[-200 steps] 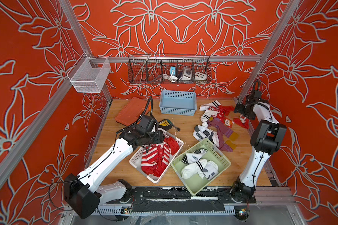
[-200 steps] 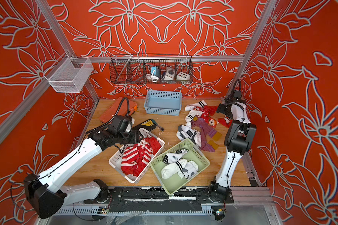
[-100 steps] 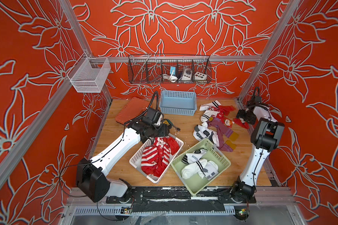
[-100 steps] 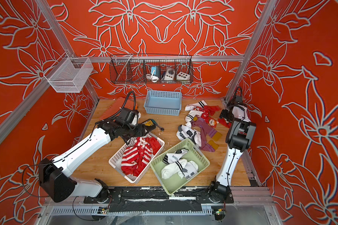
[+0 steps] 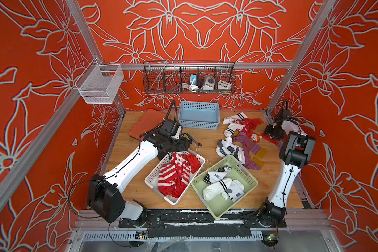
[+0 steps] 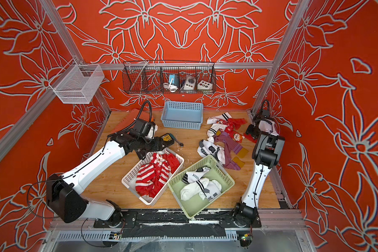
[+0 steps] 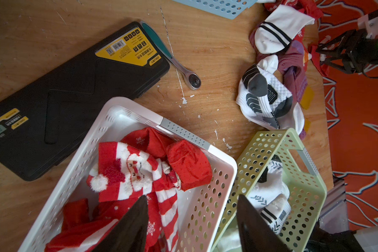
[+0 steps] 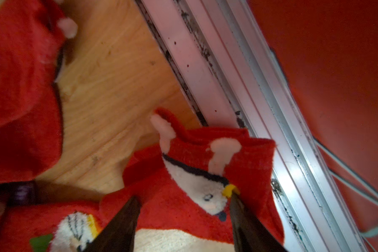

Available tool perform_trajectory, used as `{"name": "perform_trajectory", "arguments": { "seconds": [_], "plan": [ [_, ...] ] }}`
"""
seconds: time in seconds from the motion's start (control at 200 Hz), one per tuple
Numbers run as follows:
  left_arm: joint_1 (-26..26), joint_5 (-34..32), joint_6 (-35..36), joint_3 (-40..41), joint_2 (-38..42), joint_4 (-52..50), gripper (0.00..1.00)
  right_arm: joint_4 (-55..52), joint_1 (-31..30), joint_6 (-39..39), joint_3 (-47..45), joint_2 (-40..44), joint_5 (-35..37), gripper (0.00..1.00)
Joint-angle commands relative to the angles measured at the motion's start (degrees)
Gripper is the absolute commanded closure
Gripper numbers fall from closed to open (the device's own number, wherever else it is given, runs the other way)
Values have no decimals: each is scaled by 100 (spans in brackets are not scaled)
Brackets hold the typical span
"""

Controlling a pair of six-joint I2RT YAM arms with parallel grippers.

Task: Sort the socks into the basket by color
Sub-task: Pick up the sock from the center of the board.

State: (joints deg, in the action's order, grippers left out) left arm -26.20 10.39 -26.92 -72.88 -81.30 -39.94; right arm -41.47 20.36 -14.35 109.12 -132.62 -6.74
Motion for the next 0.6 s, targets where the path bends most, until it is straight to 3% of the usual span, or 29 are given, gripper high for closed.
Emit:
{"name": "perform_trajectory", "arguments": {
  "seconds": [0.0,0.15,0.305,0.59],
  "plan": [
    [36,59,-8,-103,-45,22,37,15,41,11,180,-189,-133,46],
    [44,44,-37,-86,-49,39,37,14,41,11,224,-211,-182,76],
    [44,57,-59,-72,-42,66,37,17,38,11,175,-147,-298,100],
    [53,118,-8,-11,49,220,37,130,27,-39,-60,406,-466,100]
  ]
}}
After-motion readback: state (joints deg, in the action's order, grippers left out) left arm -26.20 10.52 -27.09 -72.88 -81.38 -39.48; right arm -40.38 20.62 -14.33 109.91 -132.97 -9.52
